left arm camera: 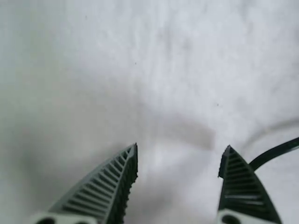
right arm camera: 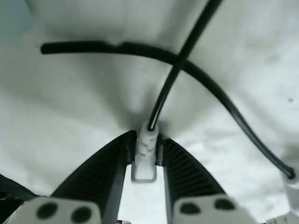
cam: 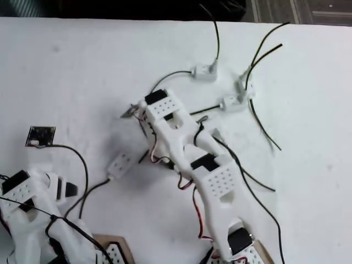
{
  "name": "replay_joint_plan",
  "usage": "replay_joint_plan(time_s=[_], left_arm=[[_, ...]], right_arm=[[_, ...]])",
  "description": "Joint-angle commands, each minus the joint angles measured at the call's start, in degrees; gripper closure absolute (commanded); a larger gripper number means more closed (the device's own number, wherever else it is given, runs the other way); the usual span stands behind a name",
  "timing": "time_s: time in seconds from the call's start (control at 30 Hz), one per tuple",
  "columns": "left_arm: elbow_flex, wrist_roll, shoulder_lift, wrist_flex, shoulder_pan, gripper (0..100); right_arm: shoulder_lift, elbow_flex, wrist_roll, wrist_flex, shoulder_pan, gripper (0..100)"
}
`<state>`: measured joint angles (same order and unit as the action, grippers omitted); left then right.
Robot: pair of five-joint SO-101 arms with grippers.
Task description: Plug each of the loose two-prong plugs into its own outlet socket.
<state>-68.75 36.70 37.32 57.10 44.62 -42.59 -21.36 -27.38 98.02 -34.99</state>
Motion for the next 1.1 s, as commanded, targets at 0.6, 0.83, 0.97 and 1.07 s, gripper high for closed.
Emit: replay_joint_plan(time_s=[0.6,0.83,0.97,1.07], left_arm=[[0.26,-0.35,1.27,-0.7,0.13,72],[0.26,-0.44,1.27,-0.7,0.04,72],[0.26,-0.53,1.27,-0.7,0.04,72],[0.26,-0.53,1.27,-0.7,0.04,72]], right_arm=[[4.18,2.29,-4.84,0.75,-2.59,98.1],[23.6,12.4,-0.7,0.48,-3.56,98.1],[33.98,16.0,3.78,0.4,-4.0,98.1],[38.11,18.2,9.49,-1.01,-5.85,98.1]])
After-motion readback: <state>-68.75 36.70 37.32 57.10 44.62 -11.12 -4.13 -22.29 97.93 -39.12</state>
